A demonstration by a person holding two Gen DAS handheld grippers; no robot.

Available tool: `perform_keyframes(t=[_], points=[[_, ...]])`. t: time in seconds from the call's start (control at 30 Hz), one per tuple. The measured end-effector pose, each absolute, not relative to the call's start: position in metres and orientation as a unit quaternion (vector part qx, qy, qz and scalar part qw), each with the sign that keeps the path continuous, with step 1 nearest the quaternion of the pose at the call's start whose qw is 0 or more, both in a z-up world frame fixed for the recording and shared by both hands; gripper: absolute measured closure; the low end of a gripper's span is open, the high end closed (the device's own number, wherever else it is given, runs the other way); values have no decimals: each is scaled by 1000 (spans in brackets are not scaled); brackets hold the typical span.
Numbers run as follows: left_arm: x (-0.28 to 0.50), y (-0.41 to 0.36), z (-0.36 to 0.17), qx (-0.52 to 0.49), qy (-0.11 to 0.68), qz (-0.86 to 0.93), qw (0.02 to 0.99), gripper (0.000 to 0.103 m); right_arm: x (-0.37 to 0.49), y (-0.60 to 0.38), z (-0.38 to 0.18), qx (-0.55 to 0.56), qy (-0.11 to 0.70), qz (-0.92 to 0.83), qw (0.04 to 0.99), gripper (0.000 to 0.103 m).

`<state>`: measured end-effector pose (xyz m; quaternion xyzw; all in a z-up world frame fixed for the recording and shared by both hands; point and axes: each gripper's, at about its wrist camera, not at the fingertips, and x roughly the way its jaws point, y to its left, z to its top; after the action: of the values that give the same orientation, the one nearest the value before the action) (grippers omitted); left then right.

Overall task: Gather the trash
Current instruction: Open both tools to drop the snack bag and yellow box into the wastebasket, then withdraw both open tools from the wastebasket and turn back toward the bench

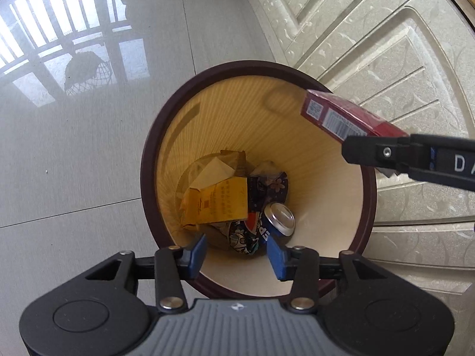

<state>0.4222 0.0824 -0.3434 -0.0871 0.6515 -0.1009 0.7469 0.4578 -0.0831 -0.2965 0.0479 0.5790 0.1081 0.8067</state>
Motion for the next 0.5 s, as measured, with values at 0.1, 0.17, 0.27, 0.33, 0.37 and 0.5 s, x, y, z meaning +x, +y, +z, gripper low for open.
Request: perform_keyframes(t=[0.1, 0.17, 0.27, 0.33, 0.37, 0.5], points=[[422, 82, -340, -83, 649, -105, 749, 47, 460, -81, -292, 66, 567, 131, 811, 48], [423, 82, -338, -85, 646, -107, 751, 42, 460, -77, -288, 75, 561, 146, 811, 39], [422, 81, -337, -83, 645, -106, 752, 36, 458, -71, -286, 53, 556, 152, 816, 36], [421, 81, -337, -83, 643, -106, 754, 32, 457, -71, -288, 43, 557, 148, 816, 36], [421, 81, -337, -82, 643, -106, 754, 29, 457, -73, -289, 43, 558, 145, 816, 36], [418, 81, -334, -82, 641, -106, 756, 23, 455, -78, -291, 32, 561, 134, 817, 36]])
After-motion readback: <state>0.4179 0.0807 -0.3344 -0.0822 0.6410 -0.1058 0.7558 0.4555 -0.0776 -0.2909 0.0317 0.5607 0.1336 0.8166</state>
